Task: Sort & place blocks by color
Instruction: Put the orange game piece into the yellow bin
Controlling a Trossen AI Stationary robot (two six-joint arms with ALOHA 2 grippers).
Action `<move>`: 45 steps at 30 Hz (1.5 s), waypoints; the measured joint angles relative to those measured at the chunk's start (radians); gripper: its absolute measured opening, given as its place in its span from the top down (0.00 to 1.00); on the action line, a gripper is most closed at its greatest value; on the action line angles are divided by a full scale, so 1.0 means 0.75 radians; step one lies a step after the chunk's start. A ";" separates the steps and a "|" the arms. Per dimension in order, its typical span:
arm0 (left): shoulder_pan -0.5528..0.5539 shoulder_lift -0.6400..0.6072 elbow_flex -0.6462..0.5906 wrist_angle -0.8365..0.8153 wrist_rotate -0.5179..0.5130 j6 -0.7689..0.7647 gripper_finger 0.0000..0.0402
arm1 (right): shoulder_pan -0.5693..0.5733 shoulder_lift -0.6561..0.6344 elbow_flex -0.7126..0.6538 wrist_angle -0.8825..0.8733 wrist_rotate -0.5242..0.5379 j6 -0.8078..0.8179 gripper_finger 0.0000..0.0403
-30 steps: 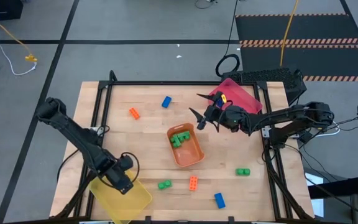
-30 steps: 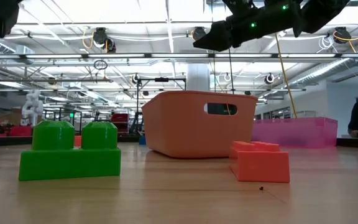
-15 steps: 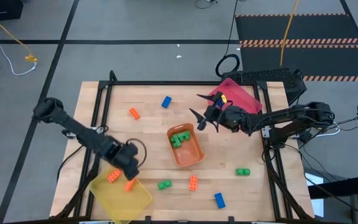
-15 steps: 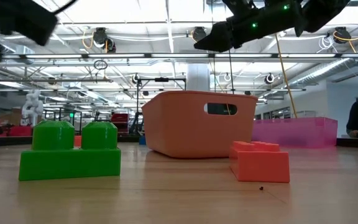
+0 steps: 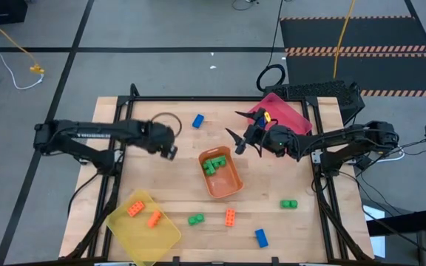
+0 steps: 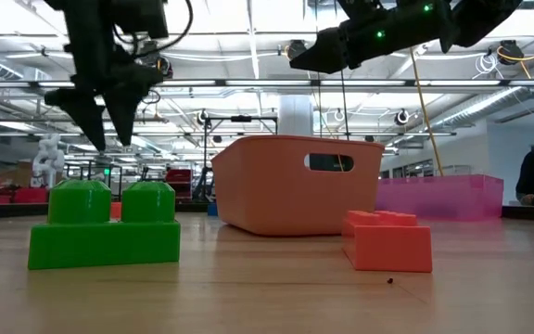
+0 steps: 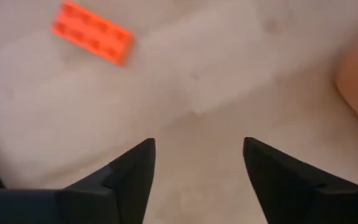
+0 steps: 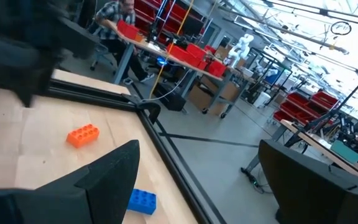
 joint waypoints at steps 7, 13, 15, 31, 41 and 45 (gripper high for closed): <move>0.375 0.033 0.000 -0.006 0.025 0.135 0.49 | 0.006 -0.026 -0.001 -0.002 -0.005 -0.003 0.20; 0.564 0.154 0.000 0.017 0.158 0.209 0.48 | 0.024 -0.074 -0.001 -0.011 -0.006 0.003 0.20; 0.592 0.202 0.000 0.051 0.172 0.222 0.46 | 0.039 -0.096 -0.001 -0.011 -0.007 0.004 0.20; 0.774 0.373 0.001 0.145 0.250 0.206 0.43 | 0.071 -0.127 -0.001 -0.020 -0.076 0.004 0.20; 0.756 0.473 0.001 0.115 0.230 0.112 0.43 | 0.071 -0.127 -0.001 -0.030 -0.076 0.004 0.20; 0.758 0.510 0.007 0.202 0.256 0.117 0.43 | 0.071 -0.127 -0.001 -0.044 -0.076 0.005 0.20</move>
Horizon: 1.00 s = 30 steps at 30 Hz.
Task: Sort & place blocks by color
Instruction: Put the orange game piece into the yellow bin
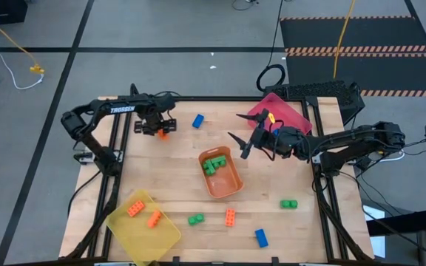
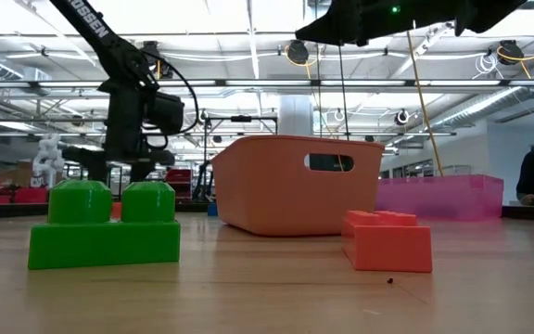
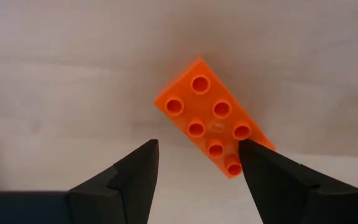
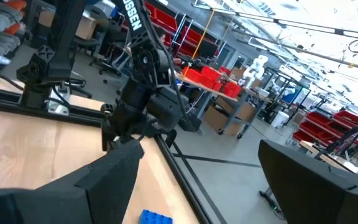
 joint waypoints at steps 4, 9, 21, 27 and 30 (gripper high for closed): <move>0.004 0.002 -0.001 0.075 0.010 0.009 0.43 | 0.000 0.000 0.000 -0.020 0.000 0.001 0.20; 0.016 0.004 -0.002 0.079 0.012 0.169 0.43 | 0.000 0.000 0.000 -0.082 0.000 0.016 0.20; -0.062 0.006 -0.003 -0.040 -0.007 0.583 0.43 | 0.000 0.000 0.000 -0.182 0.003 0.111 0.20; -0.129 0.007 -0.003 -0.171 -0.005 0.720 0.43 | 0.000 0.000 0.000 -0.232 0.004 0.141 0.20; -0.137 0.014 0.024 -0.229 -0.007 0.685 0.43 | 0.003 0.000 0.000 -0.246 0.005 0.142 0.20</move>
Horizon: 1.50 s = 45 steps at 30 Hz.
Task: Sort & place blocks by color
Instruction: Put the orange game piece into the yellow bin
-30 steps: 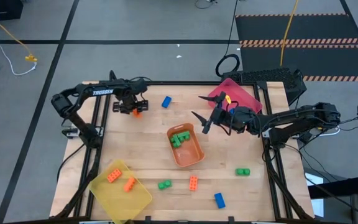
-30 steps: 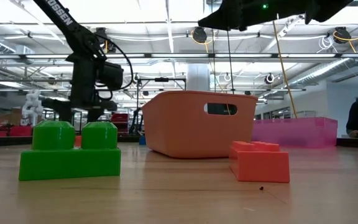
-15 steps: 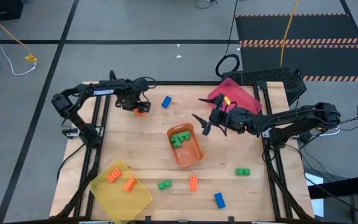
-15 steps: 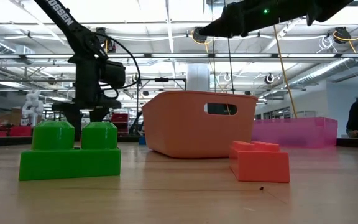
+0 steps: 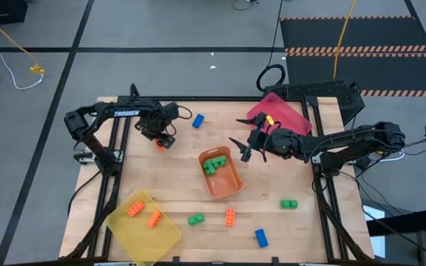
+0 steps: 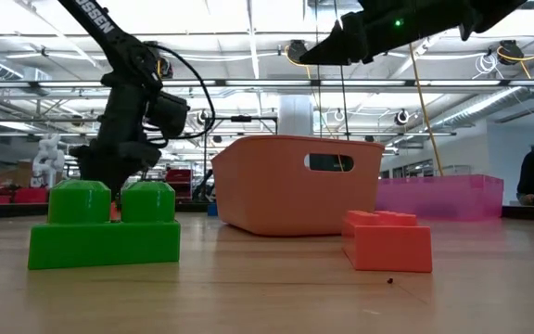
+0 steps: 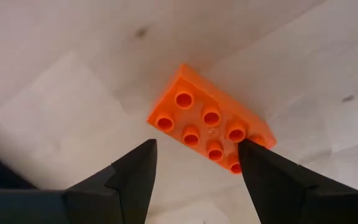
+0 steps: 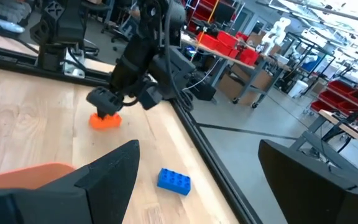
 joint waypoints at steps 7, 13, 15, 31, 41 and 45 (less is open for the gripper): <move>0.015 -0.001 0.166 -0.109 -0.004 -0.464 0.43 | 0.005 0.000 0.000 -0.002 0.000 0.000 0.20; -0.004 -0.003 0.201 -0.094 -0.001 -0.628 0.43 | 0.011 0.000 0.000 -0.018 0.001 0.000 0.20; -0.014 -0.003 0.182 -0.096 -0.001 -0.684 0.43 | 0.014 0.000 0.000 -0.035 0.001 -0.002 0.20; -0.047 -0.008 0.005 0.133 0.014 -0.921 0.43 | 0.014 -0.088 0.000 -0.084 0.001 -0.020 0.20; -0.023 0.003 -0.057 0.201 -0.007 -0.835 0.43 | 0.014 -0.115 0.000 -0.142 0.001 0.005 0.20; -0.023 0.027 -0.080 0.264 -0.023 -0.705 0.43 | 0.014 -0.115 0.000 -0.154 0.000 0.025 0.20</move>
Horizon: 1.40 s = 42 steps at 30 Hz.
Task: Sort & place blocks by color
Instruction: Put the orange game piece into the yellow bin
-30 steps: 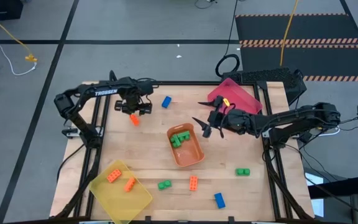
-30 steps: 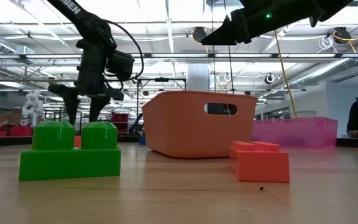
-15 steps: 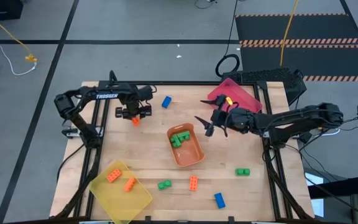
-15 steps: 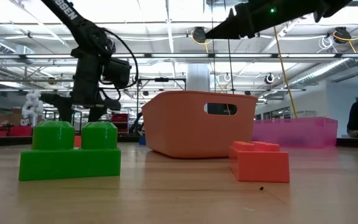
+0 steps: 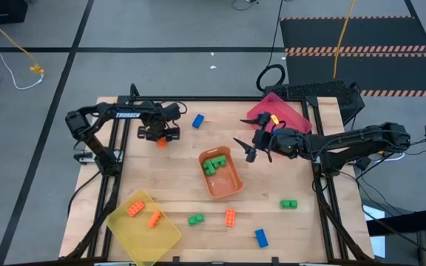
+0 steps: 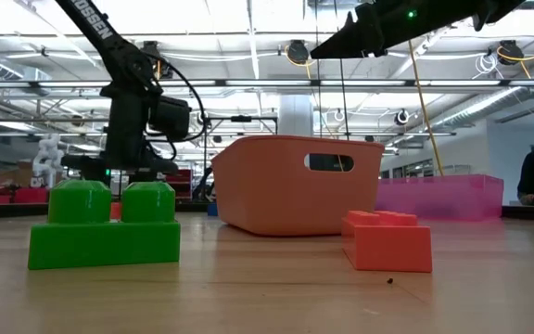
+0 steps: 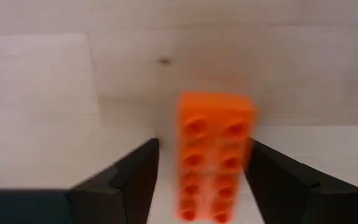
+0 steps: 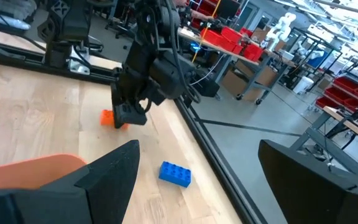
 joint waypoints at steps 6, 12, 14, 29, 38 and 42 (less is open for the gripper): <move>0.014 0.011 -0.006 0.024 -0.007 0.130 0.43 | 0.000 0.000 0.000 -0.008 0.000 0.010 0.20; 0.011 0.013 -0.006 0.019 -0.004 0.230 0.47 | 0.000 0.000 0.000 -0.008 0.000 0.010 0.20; 0.011 0.014 0.000 0.015 0.015 0.259 0.54 | -0.001 0.000 0.000 -0.015 0.000 0.010 0.20; -0.130 0.020 0.388 -0.641 0.086 0.529 0.66 | -0.062 0.000 -0.019 -0.057 0.001 0.009 0.20; -0.656 0.002 0.617 -0.817 0.081 0.375 0.66 | -0.126 0.000 -0.091 -0.037 0.001 0.018 0.20; -0.901 -0.054 0.672 -0.758 0.067 0.179 0.66 | -0.135 -0.001 -0.096 -0.043 0.002 0.046 0.20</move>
